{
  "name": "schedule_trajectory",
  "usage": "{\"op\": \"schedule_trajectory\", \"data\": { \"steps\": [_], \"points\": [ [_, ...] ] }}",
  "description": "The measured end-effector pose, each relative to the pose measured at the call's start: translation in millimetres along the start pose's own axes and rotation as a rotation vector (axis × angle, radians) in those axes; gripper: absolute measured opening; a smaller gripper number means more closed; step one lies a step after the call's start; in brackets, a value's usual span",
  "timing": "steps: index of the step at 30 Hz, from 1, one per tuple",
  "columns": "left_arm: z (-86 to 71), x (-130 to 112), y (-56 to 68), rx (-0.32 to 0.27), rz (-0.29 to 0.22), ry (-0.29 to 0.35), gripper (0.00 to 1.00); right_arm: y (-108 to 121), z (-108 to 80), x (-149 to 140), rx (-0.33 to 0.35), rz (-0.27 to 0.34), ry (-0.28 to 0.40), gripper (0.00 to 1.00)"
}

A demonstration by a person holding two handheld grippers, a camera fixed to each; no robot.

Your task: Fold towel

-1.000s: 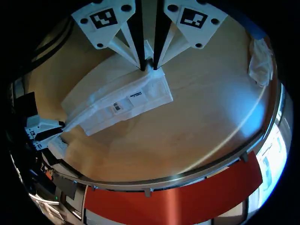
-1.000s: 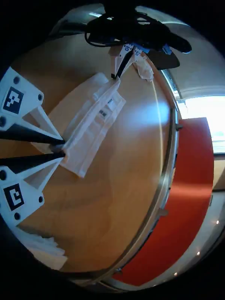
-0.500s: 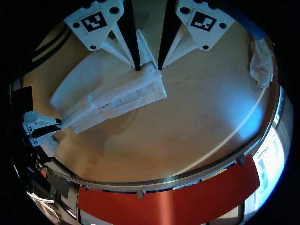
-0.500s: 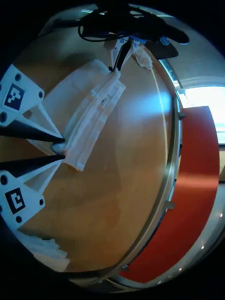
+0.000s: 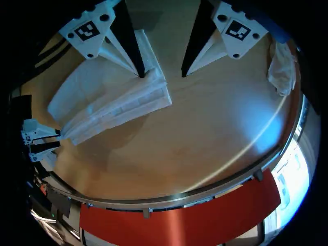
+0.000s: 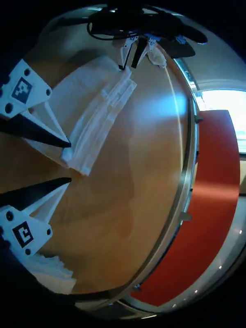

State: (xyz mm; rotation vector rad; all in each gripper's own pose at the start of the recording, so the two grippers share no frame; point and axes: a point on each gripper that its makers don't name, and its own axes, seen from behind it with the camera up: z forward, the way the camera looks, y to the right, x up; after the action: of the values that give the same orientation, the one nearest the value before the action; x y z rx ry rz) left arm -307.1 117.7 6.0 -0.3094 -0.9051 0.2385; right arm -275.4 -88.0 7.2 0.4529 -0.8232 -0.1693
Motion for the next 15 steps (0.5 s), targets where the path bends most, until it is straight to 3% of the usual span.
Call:
{"op": "schedule_trajectory", "data": {
  "steps": [1, 4, 8, 15],
  "points": [
    [0.4, 0.4, -1.1, 0.004, 0.002, 0.000, 0.72, 1.0, 0.4, 0.3, -0.003, 0.000, 0.001, 0.72],
    [1.4, 1.9, -5.0, 0.017, 0.006, 0.001, 0.77, 3.9, 1.2, 1.5, -0.011, -0.001, 0.005, 0.76],
    [2.6, 4.2, -10.5, 0.034, 0.000, 0.004, 0.93, 8.5, 1.4, 3.9, -0.024, -0.006, 0.011, 0.82],
    [3.8, 9.9, -16.9, 0.048, -0.016, 0.015, 0.96, 14.9, 2.0, 8.3, -0.042, -0.011, 0.022, 0.91]
  ]
}}
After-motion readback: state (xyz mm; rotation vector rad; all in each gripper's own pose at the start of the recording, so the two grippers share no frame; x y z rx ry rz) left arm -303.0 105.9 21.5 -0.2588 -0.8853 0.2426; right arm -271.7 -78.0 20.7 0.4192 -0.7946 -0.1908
